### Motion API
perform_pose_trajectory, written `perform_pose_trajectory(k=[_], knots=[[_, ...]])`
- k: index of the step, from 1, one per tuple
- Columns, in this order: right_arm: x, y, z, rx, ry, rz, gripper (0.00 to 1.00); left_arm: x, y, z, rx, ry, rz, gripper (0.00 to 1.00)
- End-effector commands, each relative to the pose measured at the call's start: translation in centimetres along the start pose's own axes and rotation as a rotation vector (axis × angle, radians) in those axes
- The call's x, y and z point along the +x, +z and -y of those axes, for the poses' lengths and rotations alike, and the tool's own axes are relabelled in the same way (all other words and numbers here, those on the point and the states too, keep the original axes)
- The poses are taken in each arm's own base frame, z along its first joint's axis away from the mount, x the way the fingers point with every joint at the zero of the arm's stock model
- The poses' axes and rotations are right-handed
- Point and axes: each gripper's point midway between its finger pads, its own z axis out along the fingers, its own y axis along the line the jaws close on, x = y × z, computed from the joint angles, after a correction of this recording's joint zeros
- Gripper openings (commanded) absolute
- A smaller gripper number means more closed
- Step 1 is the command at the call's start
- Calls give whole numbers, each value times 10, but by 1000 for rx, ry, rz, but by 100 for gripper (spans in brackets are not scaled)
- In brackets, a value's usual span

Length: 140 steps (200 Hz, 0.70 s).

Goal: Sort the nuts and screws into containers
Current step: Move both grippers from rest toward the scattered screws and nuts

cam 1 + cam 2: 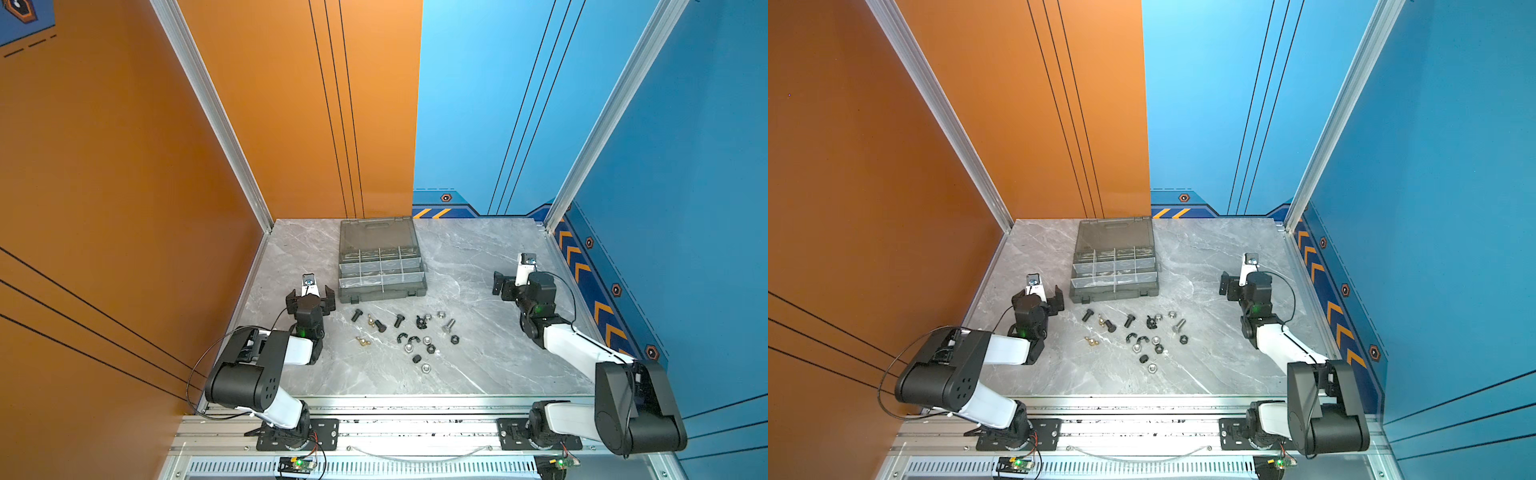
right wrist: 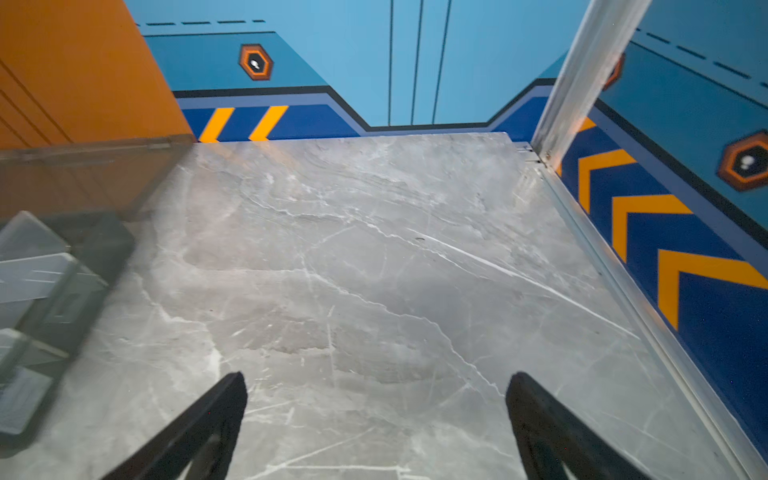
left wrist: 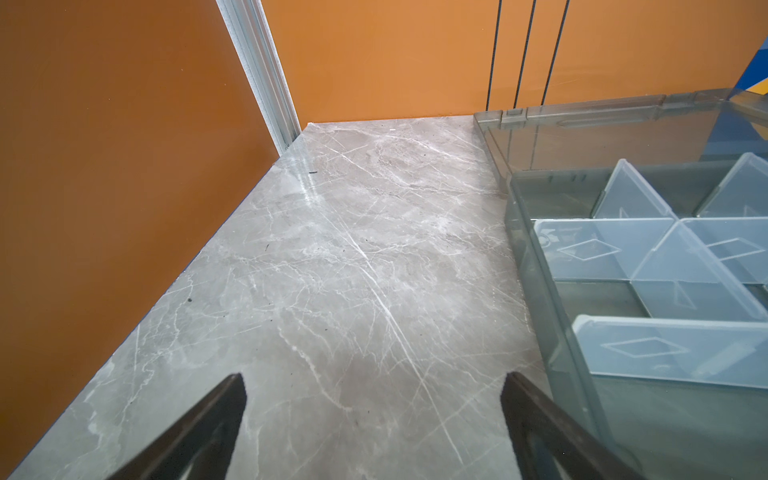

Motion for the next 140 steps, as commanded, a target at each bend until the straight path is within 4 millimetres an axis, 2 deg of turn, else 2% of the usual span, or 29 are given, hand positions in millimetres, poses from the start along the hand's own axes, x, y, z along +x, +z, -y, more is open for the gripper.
perform_pose_trajectory(k=[1, 35, 50, 77, 95, 118, 140], knots=[[13, -9, -32, -146, -26, -153, 100, -7, -4, -2, -12, 7, 30, 98], [16, -20, -74, -316, -36, -262, 100, -13, -6, -6, -37, 9, 44, 98], [19, -27, -93, -379, -49, -290, 100, -29, -13, -12, -78, 13, 30, 98], [20, -39, -121, -467, -87, -316, 100, -78, -39, -19, -94, -45, 18, 98], [17, -46, -135, -509, -113, -323, 100, -92, -59, -25, -87, -144, -57, 98], [13, -58, -155, -606, -162, -319, 100, -77, -84, -29, -85, -247, -194, 98], [12, -67, -175, -688, -199, -313, 100, -50, -109, -22, -51, -325, -292, 98]])
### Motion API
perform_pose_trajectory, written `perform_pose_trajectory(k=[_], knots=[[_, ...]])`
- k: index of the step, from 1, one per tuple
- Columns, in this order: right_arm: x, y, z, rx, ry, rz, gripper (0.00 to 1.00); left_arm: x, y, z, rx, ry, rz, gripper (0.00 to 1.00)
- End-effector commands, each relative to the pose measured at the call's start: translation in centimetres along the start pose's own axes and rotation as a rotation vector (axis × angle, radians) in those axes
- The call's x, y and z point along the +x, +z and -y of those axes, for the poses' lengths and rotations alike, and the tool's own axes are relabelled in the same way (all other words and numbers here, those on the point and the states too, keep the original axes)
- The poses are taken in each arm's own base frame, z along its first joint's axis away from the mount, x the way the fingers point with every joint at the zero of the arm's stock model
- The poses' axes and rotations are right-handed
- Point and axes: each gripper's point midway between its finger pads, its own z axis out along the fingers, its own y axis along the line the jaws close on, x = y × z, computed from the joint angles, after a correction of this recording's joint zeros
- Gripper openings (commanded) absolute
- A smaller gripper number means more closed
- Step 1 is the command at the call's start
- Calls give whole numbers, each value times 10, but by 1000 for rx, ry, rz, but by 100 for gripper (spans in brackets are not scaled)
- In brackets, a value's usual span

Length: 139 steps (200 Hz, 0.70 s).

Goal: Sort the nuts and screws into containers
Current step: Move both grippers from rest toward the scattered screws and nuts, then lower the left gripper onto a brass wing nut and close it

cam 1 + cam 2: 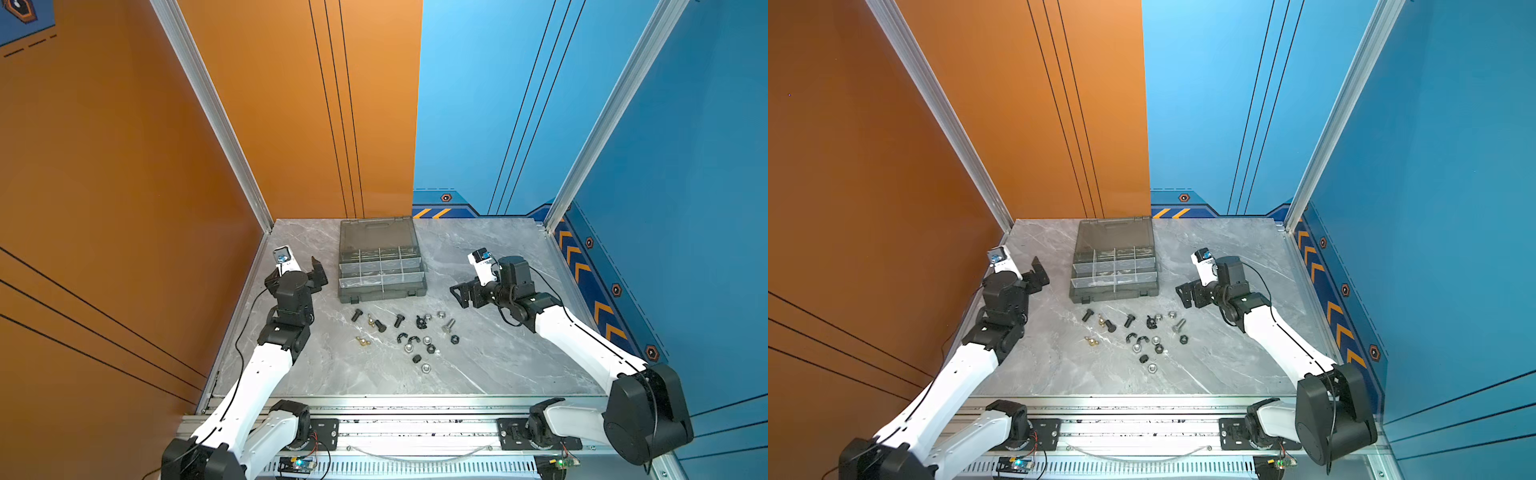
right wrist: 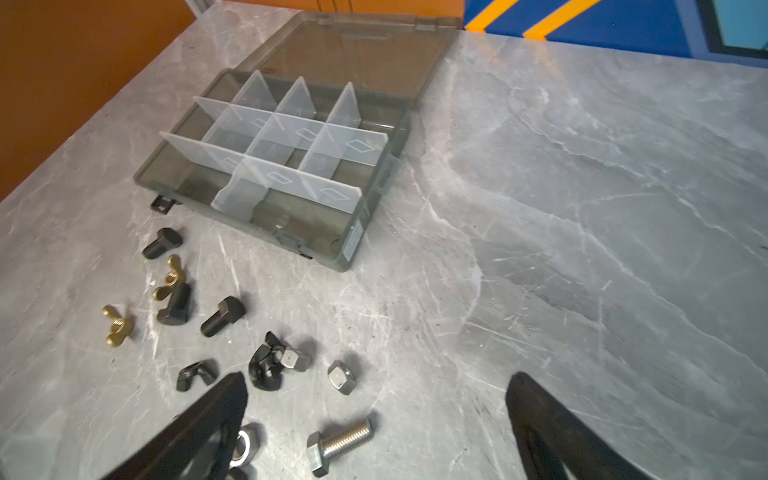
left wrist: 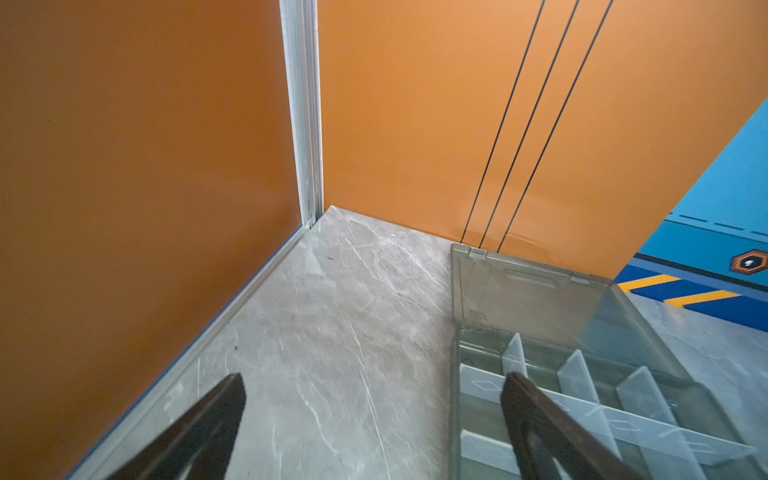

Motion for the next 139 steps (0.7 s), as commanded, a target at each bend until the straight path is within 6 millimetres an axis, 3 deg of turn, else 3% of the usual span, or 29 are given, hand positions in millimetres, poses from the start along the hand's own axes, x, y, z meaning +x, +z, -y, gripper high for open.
perform_pose_trajectory(k=[1, 30, 65, 101, 139], knots=[[-2, 0, -29, -116, -68, -27, 100, 86, -28, -22, -71, -39, -323, 98], [0, 10, -53, -137, -181, -42, 100, 116, -49, -12, 2, -189, -423, 98], [3, 25, -67, -150, -238, -81, 100, 148, -65, 4, 34, -337, -555, 98], [9, 40, -87, -212, -282, -119, 99, 174, -77, 5, -80, -330, -674, 98], [12, 53, -100, -250, -314, -152, 98, 194, -78, 23, -119, -283, -760, 98]])
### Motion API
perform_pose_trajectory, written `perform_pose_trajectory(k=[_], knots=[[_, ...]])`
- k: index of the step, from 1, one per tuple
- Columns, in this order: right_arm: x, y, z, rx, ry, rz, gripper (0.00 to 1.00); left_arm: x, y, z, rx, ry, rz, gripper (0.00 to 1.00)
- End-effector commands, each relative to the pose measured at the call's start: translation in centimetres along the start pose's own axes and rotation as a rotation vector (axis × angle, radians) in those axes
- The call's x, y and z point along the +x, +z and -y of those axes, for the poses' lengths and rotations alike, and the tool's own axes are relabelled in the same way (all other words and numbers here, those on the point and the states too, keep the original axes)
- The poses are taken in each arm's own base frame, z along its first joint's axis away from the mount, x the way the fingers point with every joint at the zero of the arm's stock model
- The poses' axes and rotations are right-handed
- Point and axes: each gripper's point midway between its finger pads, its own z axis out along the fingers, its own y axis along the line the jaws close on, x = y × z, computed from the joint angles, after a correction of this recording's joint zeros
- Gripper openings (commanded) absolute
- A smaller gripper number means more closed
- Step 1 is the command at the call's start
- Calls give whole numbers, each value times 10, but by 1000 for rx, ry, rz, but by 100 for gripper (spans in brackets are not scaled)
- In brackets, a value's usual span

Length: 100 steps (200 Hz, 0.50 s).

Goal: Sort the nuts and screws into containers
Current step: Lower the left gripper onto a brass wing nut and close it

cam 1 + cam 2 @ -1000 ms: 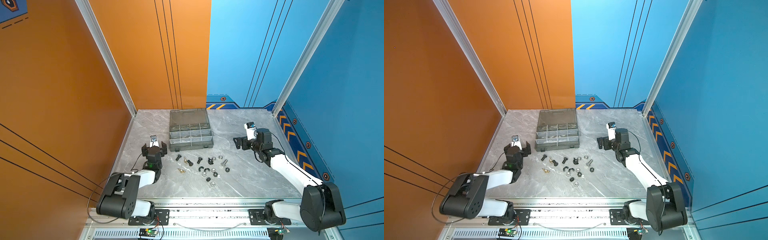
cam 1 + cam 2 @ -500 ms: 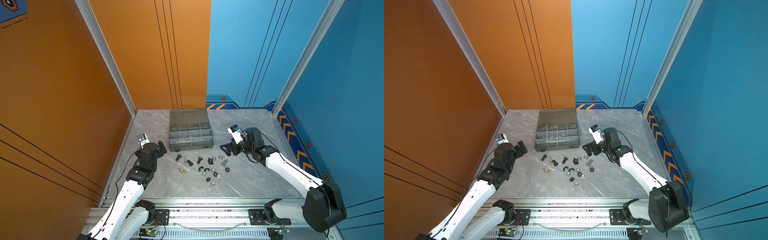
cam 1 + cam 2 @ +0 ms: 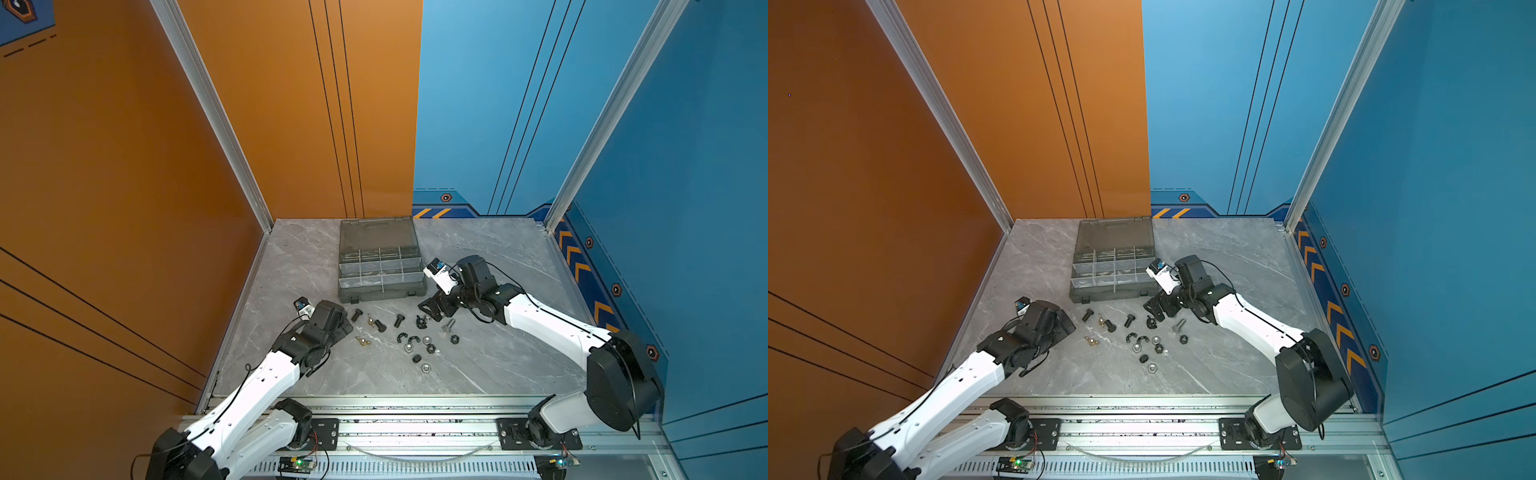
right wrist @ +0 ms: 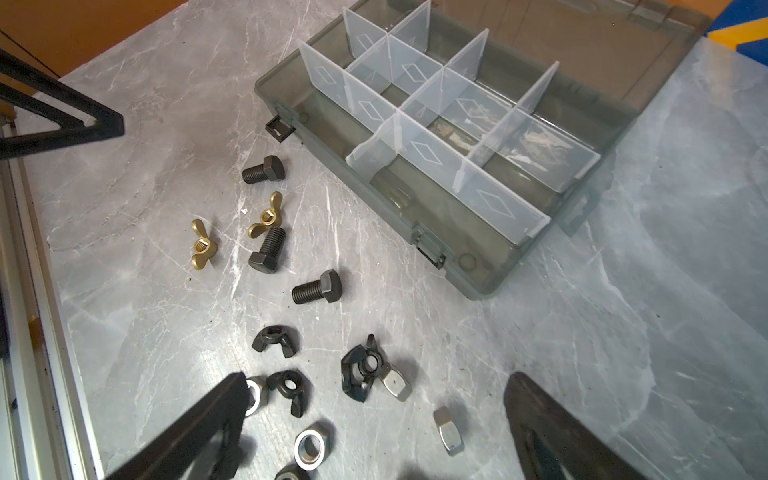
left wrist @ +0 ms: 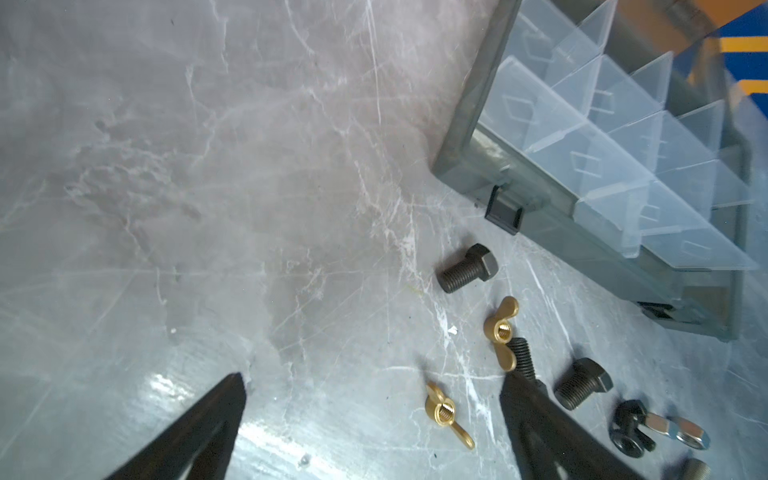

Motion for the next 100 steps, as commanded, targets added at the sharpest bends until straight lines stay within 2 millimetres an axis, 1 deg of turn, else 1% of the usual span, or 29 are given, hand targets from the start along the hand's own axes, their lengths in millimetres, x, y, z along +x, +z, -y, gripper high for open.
perform_pose_trajectory(k=[1, 18, 46, 70, 100], knots=[[-3, 5, -7, -27, -34, -19, 98, 11, 2, 2, -55, -35, -48, 98], [-2, 9, -9, -38, -34, -26, 97, 17, 9, 7, -88, -22, -67, 98], [2, 14, -11, -52, -38, -35, 97, 24, 19, 19, -126, 16, -87, 98], [5, 15, -11, -56, -35, -43, 96, 30, 27, 30, -114, 7, -94, 98], [10, 15, -11, -52, -36, -45, 96, 38, 37, 31, -123, -20, -96, 98]])
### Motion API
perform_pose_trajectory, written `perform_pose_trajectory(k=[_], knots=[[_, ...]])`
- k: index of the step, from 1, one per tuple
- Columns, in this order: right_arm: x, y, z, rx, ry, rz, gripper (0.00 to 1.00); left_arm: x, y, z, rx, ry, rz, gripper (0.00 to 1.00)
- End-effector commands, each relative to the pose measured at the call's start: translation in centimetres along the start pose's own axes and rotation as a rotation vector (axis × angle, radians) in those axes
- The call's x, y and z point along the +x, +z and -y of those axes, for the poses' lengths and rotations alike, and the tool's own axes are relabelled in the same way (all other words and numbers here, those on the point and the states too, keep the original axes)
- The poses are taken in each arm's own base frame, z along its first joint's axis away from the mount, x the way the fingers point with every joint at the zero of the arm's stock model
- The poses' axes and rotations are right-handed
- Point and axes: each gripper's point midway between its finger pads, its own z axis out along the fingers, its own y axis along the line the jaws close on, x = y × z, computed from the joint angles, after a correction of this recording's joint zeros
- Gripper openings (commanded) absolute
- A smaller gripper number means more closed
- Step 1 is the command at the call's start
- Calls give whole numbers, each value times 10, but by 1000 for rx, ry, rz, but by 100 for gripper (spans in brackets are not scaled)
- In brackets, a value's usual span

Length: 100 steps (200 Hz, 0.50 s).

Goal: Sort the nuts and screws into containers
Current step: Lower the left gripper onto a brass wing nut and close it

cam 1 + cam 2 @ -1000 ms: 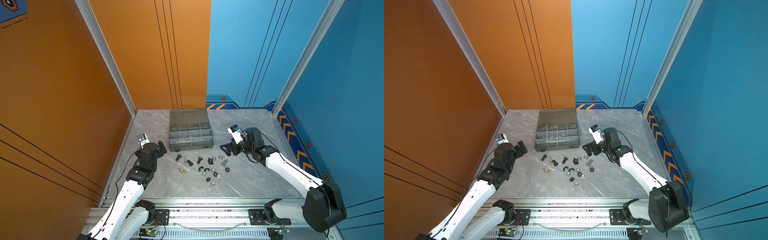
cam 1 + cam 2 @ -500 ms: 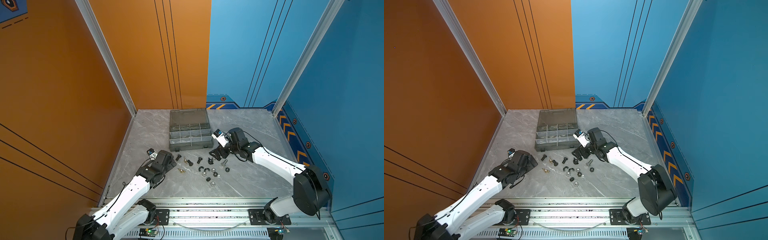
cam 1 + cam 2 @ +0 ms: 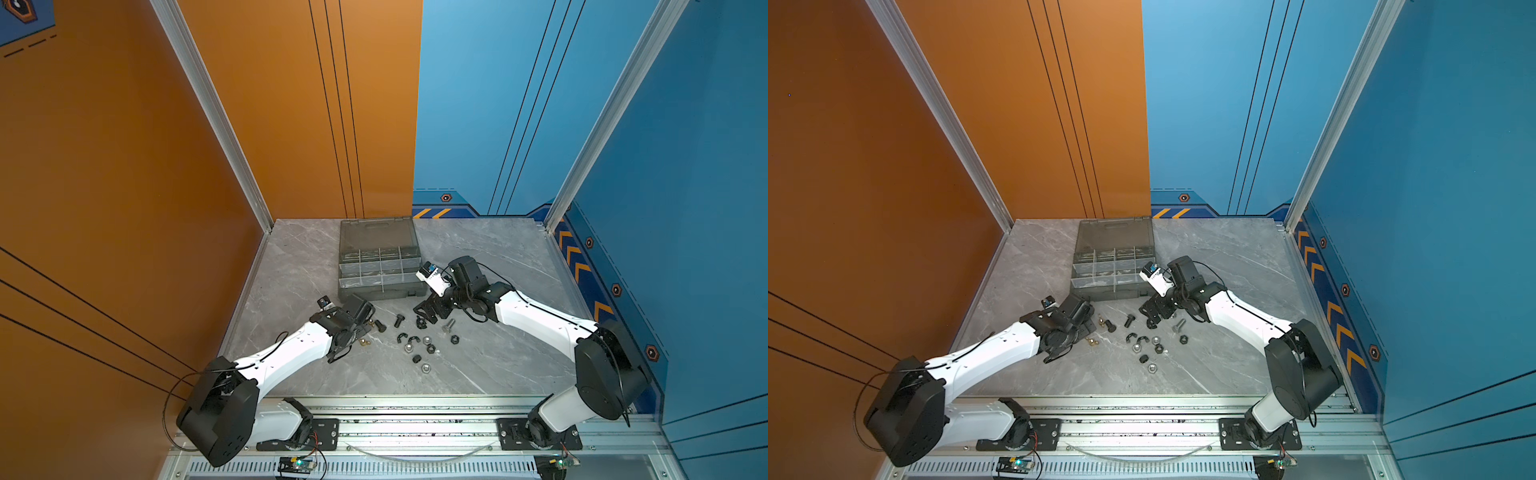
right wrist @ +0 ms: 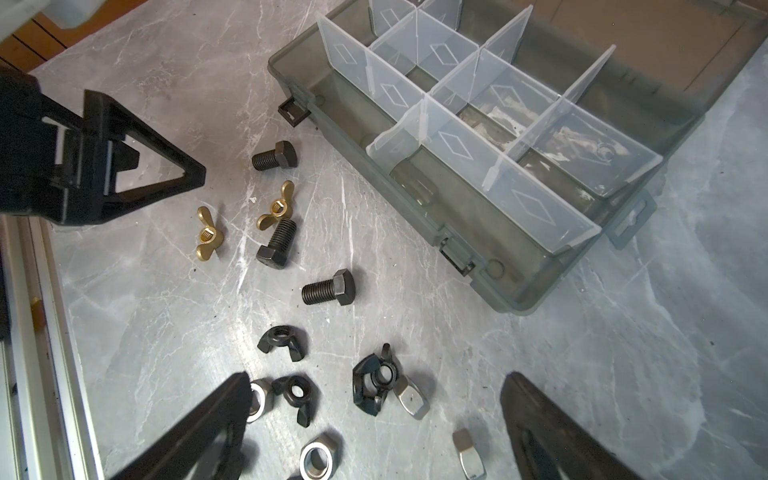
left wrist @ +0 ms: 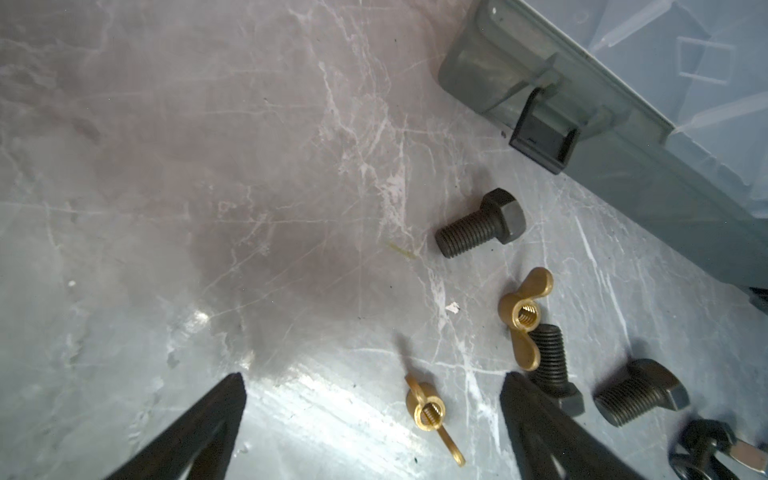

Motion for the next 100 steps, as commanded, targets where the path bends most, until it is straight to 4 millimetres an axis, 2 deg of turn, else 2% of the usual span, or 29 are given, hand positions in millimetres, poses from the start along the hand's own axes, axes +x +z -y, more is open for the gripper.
perform_pose_trajectory(k=[1, 9, 40, 69, 71, 77, 100], knots=[[3, 1, -5, -18, -19, -12, 95, 0, 3, 6, 1, -39, 13, 98], [5, 1, -5, -16, -19, -14, 96, 2, 5, 6, -7, -35, 12, 100], [11, 1, -4, -12, -17, -19, 95, 8, 13, 13, -33, -13, 1, 91], [15, -1, -4, -9, -13, -25, 95, 17, 22, 16, -36, -12, -12, 87], [14, -1, -3, -8, -14, -23, 95, 18, 22, 17, -34, -12, -13, 83], [14, -2, -3, -8, -12, -23, 95, 19, 23, 18, -32, -11, -13, 79], [16, -3, -3, -6, -8, -24, 95, 23, 27, 18, -39, -4, -24, 73]])
